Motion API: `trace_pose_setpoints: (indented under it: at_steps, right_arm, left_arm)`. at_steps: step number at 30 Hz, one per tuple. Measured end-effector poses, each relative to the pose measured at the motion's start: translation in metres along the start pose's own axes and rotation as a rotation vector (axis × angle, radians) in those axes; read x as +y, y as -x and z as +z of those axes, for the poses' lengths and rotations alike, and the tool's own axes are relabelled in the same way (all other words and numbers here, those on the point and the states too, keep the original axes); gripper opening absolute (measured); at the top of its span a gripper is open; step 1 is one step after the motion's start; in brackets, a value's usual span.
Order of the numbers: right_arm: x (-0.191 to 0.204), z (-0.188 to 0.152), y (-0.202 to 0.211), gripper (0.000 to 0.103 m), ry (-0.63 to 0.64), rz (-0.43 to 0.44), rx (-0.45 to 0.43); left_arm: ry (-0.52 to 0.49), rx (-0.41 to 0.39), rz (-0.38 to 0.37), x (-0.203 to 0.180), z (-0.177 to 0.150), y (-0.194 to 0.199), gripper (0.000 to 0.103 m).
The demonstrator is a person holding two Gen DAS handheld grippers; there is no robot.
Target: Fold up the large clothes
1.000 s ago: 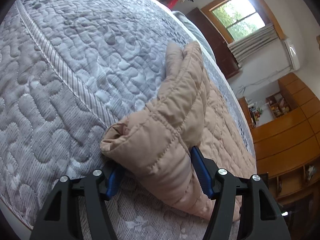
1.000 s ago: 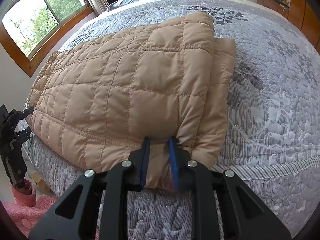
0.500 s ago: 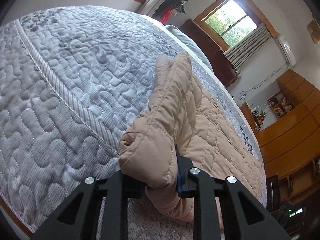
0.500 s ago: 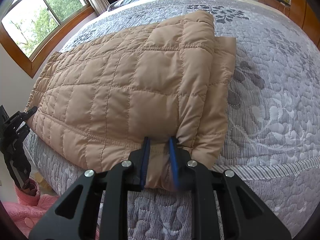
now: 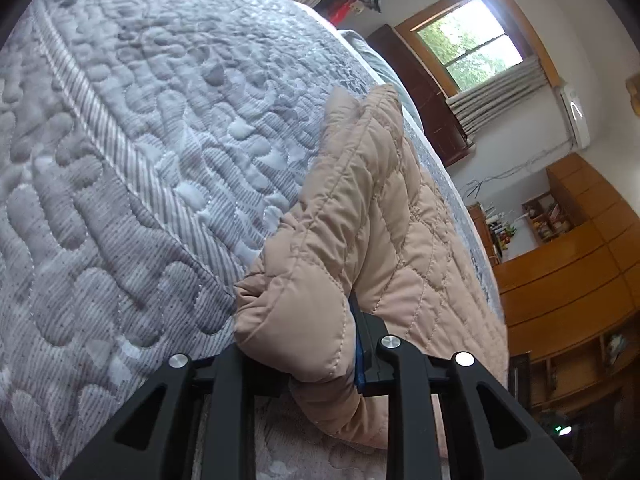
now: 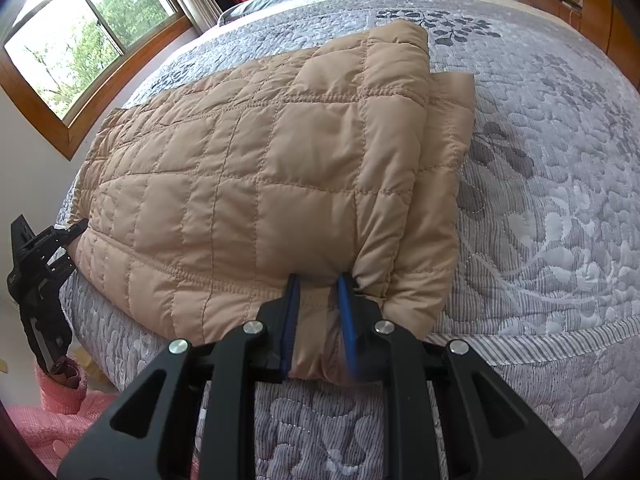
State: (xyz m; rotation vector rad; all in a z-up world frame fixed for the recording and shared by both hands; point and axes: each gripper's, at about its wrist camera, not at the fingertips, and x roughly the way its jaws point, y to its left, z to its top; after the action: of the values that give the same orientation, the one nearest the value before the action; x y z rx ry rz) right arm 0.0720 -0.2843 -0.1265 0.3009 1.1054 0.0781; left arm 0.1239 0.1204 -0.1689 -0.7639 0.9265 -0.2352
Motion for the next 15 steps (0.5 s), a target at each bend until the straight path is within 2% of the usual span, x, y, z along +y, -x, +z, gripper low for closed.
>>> trace_pose_setpoints:
  at_steps: [3, 6, 12, 15]
  right_arm:
    - [-0.003, 0.0, 0.001, 0.018, -0.007, 0.013, -0.002]
    - [-0.003, -0.001, 0.003, 0.018, -0.007, 0.014, -0.006]
    - [-0.004, 0.001, 0.005, 0.018, -0.014, 0.016, 0.006]
    - [-0.004, 0.002, 0.005, 0.018, -0.015, 0.02, 0.009]
  left_arm:
    - [-0.115, -0.065, 0.062, -0.027, -0.003, 0.012, 0.016]
    - [-0.199, -0.125, 0.082, -0.053, -0.007, 0.026, 0.015]
    - [-0.382, -0.214, 0.069, -0.113, -0.017, 0.052, 0.014]
    - [-0.506, -0.233, 0.028, -0.153, -0.028, 0.059, 0.014]
